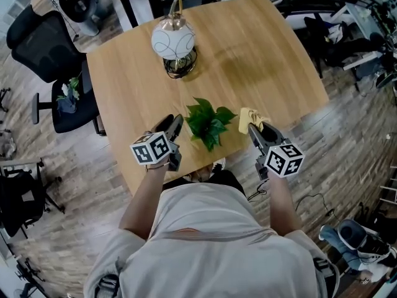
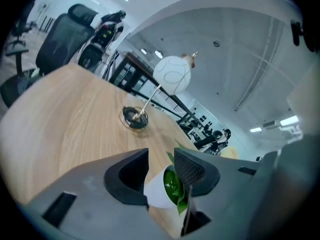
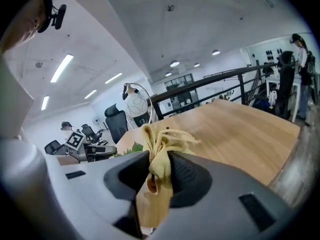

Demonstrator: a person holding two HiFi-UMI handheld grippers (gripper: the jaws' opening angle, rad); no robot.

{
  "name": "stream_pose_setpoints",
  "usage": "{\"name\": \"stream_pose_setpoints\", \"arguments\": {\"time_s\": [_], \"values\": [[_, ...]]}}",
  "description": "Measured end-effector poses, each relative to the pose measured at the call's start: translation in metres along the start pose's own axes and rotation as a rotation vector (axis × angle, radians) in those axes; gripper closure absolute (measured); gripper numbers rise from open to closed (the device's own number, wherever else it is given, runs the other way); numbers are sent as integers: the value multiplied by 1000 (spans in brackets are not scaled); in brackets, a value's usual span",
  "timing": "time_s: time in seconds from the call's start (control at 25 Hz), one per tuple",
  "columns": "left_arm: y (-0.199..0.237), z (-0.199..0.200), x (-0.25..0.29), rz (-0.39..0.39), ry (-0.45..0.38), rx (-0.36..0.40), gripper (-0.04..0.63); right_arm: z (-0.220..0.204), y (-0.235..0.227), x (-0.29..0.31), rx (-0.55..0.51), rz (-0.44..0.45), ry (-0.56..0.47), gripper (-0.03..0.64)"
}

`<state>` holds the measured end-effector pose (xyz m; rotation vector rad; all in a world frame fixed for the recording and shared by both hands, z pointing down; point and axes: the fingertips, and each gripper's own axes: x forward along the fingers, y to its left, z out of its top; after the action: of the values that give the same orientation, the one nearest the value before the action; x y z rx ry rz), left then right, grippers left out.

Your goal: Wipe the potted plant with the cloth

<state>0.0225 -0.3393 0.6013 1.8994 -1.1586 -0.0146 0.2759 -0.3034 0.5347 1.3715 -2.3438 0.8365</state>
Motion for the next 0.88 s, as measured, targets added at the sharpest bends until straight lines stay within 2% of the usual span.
{"name": "stream_pose_setpoints", "arguments": {"time_s": [0.16,0.24,0.32,0.48,0.64,0.72,0.88], "values": [[-23,61,-34,76,-178,215,462,39,8,-8,-70,-11,-99,457],[-44,88,-52,89,-253,316,525,62,11,-14,-95,-27,-170,457],[-70,109,-65,77,-308,392,549,85,14,-22,-128,-47,-249,457],[-122,133,-86,42,-386,553,559,126,29,-34,-205,-50,-380,457],[-159,137,-97,43,-408,728,568,157,51,-43,-287,-34,-463,457],[-172,140,-101,37,-425,772,569,167,61,-45,-329,-29,-482,457],[-181,144,-108,20,-450,744,571,174,73,-52,-391,-22,-500,462]]}}
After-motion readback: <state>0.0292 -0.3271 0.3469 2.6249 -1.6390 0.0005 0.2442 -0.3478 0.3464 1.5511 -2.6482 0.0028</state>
